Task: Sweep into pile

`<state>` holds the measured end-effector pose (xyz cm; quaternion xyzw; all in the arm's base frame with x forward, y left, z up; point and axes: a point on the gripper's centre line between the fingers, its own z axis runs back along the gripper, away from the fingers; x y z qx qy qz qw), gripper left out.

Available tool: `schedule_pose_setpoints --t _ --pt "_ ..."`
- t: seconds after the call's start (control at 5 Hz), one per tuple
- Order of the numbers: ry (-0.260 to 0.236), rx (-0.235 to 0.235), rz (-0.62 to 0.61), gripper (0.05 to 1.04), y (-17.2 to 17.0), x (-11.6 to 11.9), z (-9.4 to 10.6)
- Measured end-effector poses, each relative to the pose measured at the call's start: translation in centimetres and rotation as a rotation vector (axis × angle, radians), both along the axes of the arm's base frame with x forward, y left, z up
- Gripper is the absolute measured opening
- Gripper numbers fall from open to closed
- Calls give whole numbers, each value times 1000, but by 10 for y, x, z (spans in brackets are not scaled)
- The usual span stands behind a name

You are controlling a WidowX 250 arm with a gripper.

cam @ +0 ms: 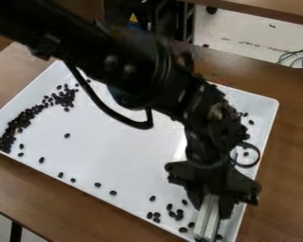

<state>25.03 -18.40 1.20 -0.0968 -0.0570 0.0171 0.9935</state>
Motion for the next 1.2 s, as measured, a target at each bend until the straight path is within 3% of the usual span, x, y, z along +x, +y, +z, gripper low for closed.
schedule_pose_setpoints --t 0.2,0.4,1.0,1.2 --pt "42 26 -22 361 11 -11 -8" --pt "45 36 -18 361 35 -14 -10" --pt "60 124 56 361 169 -13 -24" --pt "32 144 107 361 214 -16 -28"
